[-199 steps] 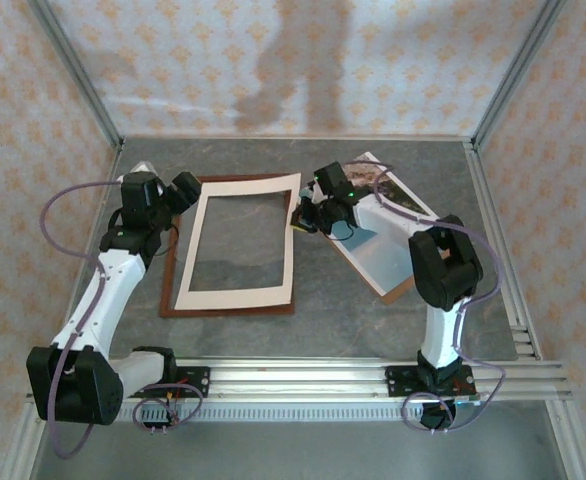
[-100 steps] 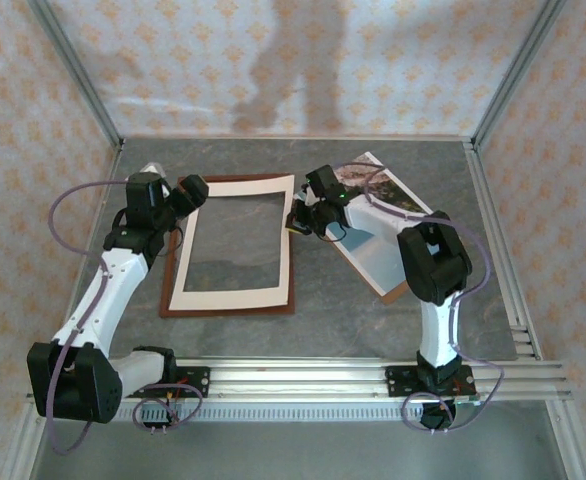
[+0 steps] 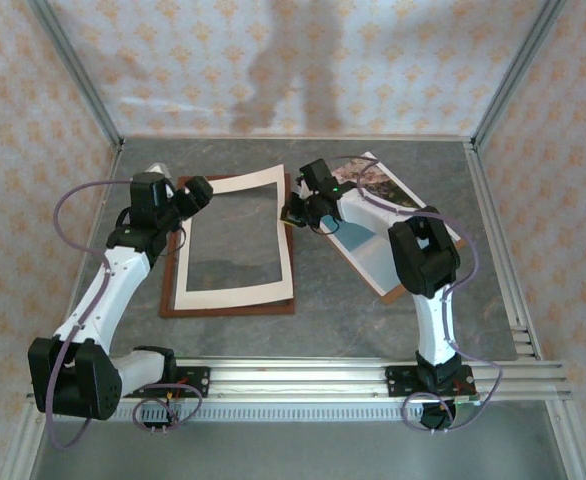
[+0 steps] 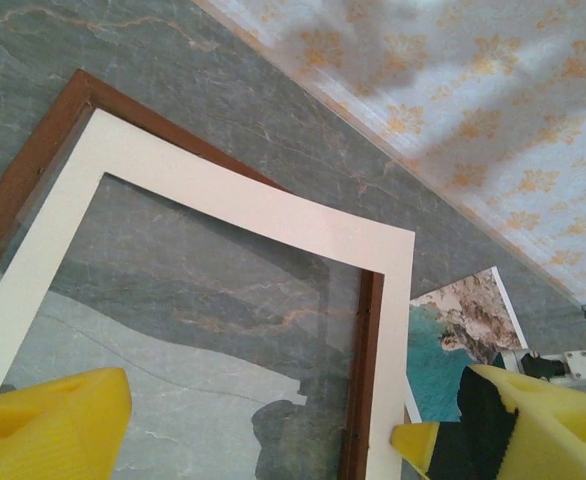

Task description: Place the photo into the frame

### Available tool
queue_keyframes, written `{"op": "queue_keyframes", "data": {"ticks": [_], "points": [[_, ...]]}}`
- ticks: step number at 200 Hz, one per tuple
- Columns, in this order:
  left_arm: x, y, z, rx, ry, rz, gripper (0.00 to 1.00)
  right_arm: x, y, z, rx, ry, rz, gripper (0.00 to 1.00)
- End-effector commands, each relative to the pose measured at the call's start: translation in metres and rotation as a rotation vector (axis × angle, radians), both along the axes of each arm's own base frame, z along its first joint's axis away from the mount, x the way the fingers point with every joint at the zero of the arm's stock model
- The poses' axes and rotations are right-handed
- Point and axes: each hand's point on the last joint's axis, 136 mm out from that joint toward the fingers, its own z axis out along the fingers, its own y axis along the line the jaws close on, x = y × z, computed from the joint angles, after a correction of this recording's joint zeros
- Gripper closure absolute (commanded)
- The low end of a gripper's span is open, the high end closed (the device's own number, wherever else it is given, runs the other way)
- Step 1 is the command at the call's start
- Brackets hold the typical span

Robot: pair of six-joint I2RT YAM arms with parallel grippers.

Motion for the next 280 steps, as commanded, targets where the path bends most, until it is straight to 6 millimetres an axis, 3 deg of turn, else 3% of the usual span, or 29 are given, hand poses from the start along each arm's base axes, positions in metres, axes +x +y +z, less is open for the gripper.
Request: {"op": "queue_keyframes", "data": {"ticks": [1,67,133,204,216,227,240,256,280], "points": [[0.003,-0.006,-0.003,0.008,-0.004,-0.029,0.14,0.002,0.010,-0.002,-0.013,-0.017,0.000,1.00],[0.004,-0.008,-0.003,0.010,-0.003,-0.035,0.14,0.000,0.018,-0.009,-0.019,-0.015,-0.039,0.95],[0.003,-0.011,-0.003,0.007,-0.006,-0.045,0.14,0.002,0.004,-0.006,-0.110,-0.048,-0.043,0.69],[0.004,-0.021,-0.011,0.006,0.013,-0.071,0.14,0.005,-0.022,0.016,-0.241,-0.120,-0.030,0.55],[0.005,-0.027,-0.015,0.005,0.023,-0.082,0.14,0.008,-0.036,0.025,-0.265,-0.142,-0.044,0.54],[0.005,-0.038,-0.022,0.002,0.038,-0.105,0.14,0.012,-0.061,0.032,-0.313,-0.170,-0.077,0.51],[0.006,-0.055,-0.028,0.007,0.048,-0.142,0.14,0.017,-0.101,0.039,-0.383,-0.198,-0.132,0.47],[0.006,-0.080,-0.036,0.015,0.054,-0.191,0.14,0.019,-0.165,0.038,-0.489,-0.195,-0.219,0.37],[0.004,-0.126,-0.050,0.040,0.072,-0.280,0.14,0.010,-0.242,0.021,-0.512,-0.113,-0.325,0.17]]}}
